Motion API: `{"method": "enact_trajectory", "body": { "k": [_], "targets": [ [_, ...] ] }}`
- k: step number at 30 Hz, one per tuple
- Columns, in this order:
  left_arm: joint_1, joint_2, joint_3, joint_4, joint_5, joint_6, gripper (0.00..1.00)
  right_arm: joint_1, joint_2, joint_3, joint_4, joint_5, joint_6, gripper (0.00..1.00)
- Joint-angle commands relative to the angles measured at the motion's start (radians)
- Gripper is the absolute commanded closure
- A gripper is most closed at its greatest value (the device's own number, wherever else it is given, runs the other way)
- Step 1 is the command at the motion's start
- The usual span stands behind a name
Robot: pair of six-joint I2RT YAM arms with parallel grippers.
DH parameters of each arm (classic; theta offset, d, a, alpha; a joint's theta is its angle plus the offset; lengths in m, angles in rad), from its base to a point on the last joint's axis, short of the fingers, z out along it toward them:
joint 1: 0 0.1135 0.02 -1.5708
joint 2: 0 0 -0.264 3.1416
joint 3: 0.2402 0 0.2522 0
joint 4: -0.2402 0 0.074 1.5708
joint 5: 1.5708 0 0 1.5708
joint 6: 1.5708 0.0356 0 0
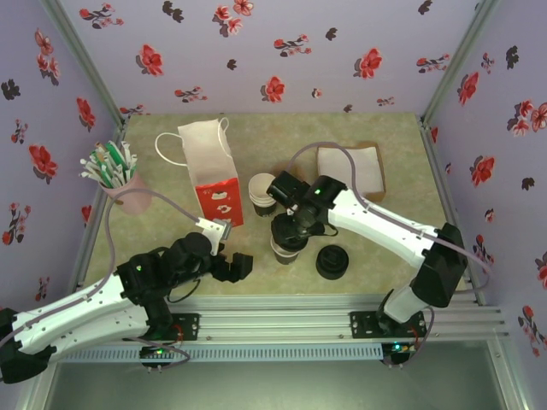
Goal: Pack the takeout coffee
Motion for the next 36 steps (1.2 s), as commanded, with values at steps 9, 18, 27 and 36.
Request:
{"method": "enact_trajectory", "body": {
  "k": [9,18,27,36],
  "targets": [
    [-0.003,-0.009,-0.015,-0.019,-0.039,0.001,0.01,0.024,0.073,0.07,-0.052,0.029,-0.027,0.28],
    [-0.003,-0.015,-0.016,-0.02,-0.04,0.002,0.01,0.038,0.091,0.084,-0.074,0.054,-0.026,0.28],
    [-0.003,-0.015,-0.017,-0.014,-0.041,0.002,0.01,0.046,0.086,0.073,-0.064,0.057,-0.021,0.28],
    [-0.003,-0.015,-0.019,-0.013,-0.042,-0.002,0.01,0.052,0.095,0.068,-0.054,0.05,-0.022,0.28]
  ]
}}
